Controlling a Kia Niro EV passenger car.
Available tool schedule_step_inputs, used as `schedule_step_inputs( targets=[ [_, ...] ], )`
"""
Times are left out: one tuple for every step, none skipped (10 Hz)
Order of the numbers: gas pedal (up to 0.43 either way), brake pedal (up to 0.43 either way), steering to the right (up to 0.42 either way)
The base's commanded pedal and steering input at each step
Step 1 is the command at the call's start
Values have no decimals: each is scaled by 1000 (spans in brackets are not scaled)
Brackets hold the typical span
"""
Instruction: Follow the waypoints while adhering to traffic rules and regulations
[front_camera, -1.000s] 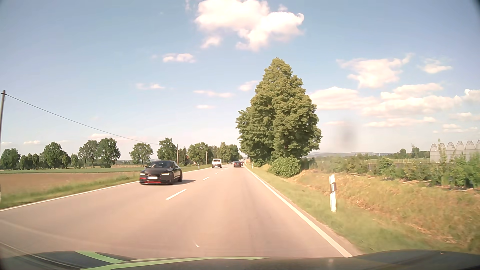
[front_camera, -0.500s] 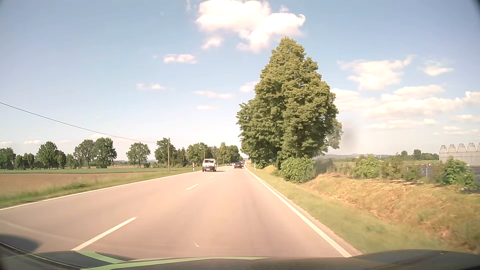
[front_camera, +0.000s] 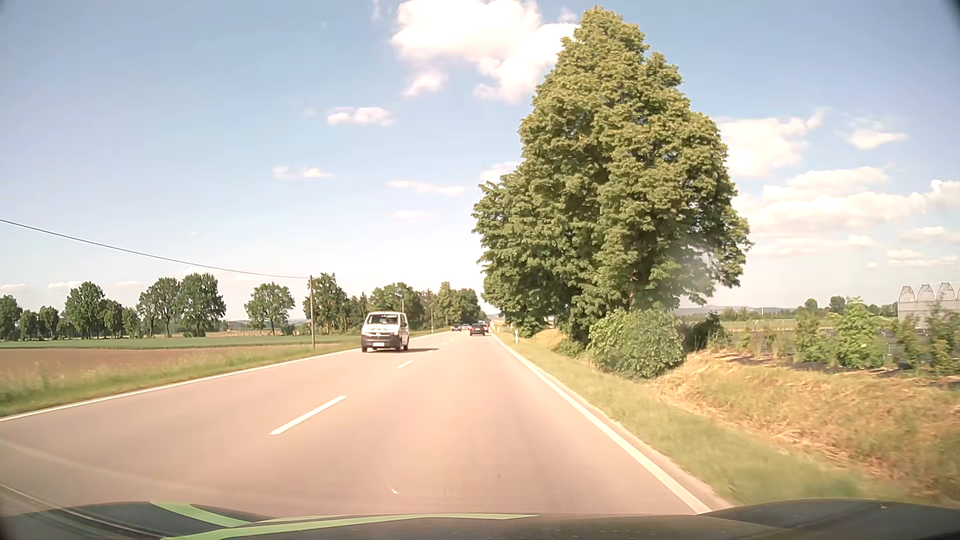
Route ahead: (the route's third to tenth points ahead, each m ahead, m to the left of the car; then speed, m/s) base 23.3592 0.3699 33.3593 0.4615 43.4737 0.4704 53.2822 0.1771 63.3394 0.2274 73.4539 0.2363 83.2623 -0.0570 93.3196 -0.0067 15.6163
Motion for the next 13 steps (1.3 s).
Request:
schedule_step_inputs(
  targets=[
    [110,0,-1],
    [110,0,-1],
    [110,0,0],
    [110,0,1],
    [110,0,1],
    [110,0,2],
    [110,0,2],
    [110,0,2],
    [110,0,2],
    [110,0,2],
    [110,0,2],
    [110,0,2],
    [118,0,1]
  ],
)
